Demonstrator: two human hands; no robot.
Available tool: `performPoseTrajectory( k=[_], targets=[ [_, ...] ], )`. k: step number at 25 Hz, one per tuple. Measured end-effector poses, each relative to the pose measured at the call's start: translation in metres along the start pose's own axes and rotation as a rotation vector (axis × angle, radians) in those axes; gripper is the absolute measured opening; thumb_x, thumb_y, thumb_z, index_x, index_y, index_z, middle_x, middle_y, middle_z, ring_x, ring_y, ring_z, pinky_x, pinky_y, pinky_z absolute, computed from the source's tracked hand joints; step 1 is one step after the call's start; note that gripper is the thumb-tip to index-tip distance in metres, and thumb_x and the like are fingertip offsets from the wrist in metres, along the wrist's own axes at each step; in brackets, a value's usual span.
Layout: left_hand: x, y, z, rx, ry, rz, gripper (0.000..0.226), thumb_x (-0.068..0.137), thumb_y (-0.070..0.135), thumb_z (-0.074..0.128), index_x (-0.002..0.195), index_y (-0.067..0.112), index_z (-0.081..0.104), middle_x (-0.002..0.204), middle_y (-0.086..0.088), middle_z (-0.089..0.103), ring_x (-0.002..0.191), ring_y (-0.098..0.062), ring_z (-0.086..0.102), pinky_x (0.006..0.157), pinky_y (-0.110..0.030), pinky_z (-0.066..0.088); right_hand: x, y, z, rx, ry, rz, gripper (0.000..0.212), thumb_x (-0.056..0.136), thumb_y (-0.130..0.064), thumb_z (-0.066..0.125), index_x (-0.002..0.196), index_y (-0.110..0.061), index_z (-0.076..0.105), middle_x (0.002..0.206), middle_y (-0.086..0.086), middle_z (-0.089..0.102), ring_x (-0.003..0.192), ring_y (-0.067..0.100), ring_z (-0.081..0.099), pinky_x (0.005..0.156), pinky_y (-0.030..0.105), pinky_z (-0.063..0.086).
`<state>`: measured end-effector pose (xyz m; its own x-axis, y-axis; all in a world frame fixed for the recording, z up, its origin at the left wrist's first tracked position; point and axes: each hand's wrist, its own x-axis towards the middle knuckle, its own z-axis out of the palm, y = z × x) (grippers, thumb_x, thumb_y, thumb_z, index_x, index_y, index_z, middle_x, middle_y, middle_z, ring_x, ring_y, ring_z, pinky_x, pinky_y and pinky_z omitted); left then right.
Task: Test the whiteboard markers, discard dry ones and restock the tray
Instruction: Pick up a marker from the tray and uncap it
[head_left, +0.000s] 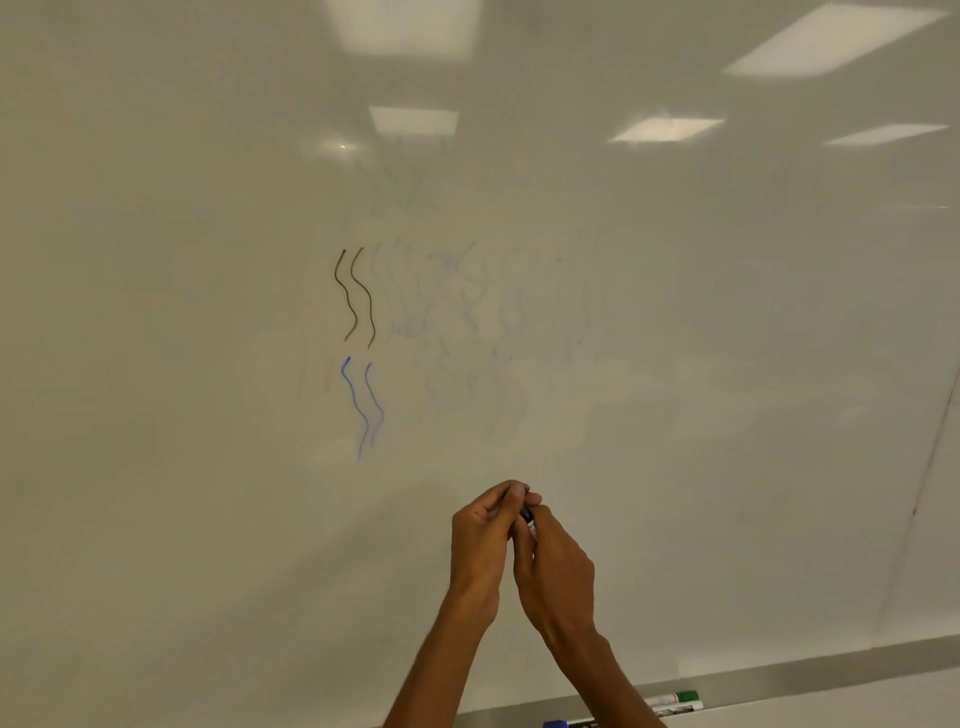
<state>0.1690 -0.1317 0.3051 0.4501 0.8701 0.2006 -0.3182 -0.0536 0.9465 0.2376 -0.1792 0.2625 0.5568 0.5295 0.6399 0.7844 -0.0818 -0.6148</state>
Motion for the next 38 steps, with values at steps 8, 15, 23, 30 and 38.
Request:
performPoseTrajectory(
  k=[8, 15, 23, 30, 38],
  targets=[
    [0.013, 0.028, 0.042, -0.065, -0.01, 0.017, 0.013, 0.093, 0.023, 0.067, 0.099, 0.016, 0.076, 0.094, -0.006, 0.077, 0.092, -0.022, 0.074, 0.083, -0.032, 0.059, 0.042, -0.008, -0.045, -0.056, -0.065, 0.018, 0.04, 0.105, -0.039, 0.035, 0.139, -0.025, 0.048, 0.095, -0.007, 0.071, 0.078, 0.01, 0.067, 0.068, 0.022, 0.049],
    [0.031, 0.061, 0.096, -0.081, -0.015, 0.096, 0.011, 0.093, 0.02, 0.067, 0.096, 0.015, 0.076, 0.091, -0.005, 0.077, 0.087, -0.019, 0.074, 0.082, -0.03, 0.06, 0.096, -0.001, -0.084, -0.082, -0.03, -0.047, 0.04, 0.105, -0.035, 0.036, 0.141, -0.021, 0.047, 0.098, -0.001, 0.073, 0.077, 0.015, 0.067, 0.065, 0.023, 0.043],
    [0.042, 0.063, 0.115, -0.081, 0.028, 0.096, 0.013, 0.092, 0.021, 0.068, 0.097, 0.013, 0.076, 0.091, -0.007, 0.077, 0.085, -0.018, 0.074, 0.085, -0.034, 0.059, 0.117, 0.015, -0.089, -0.095, -0.07, -0.068, 0.041, 0.105, -0.035, 0.035, 0.14, -0.018, 0.049, 0.098, 0.001, 0.073, 0.077, 0.016, 0.066, 0.065, 0.023, 0.042],
    [0.05, 0.071, 0.098, -0.194, -0.062, 0.093, 0.025, 0.094, 0.02, 0.064, 0.114, 0.005, 0.072, 0.106, -0.01, 0.076, 0.103, -0.018, 0.072, 0.089, -0.029, 0.057, 0.129, 0.014, -0.089, 0.348, -0.306, -0.122, 0.032, 0.103, -0.046, 0.03, 0.117, -0.032, 0.055, 0.087, -0.021, 0.059, 0.074, -0.004, 0.059, 0.072, 0.016, 0.045],
    [0.049, 0.062, 0.097, -0.183, -0.005, 0.05, 0.022, 0.096, 0.023, 0.061, 0.105, 0.008, 0.075, 0.098, -0.006, 0.077, 0.092, -0.013, 0.073, 0.075, -0.02, 0.057, 0.121, 0.007, -0.076, 0.251, -0.199, -0.056, 0.037, 0.106, -0.039, 0.027, 0.128, -0.024, 0.052, 0.075, -0.017, 0.058, 0.064, 0.001, 0.059, 0.059, 0.012, 0.041]
  ],
)
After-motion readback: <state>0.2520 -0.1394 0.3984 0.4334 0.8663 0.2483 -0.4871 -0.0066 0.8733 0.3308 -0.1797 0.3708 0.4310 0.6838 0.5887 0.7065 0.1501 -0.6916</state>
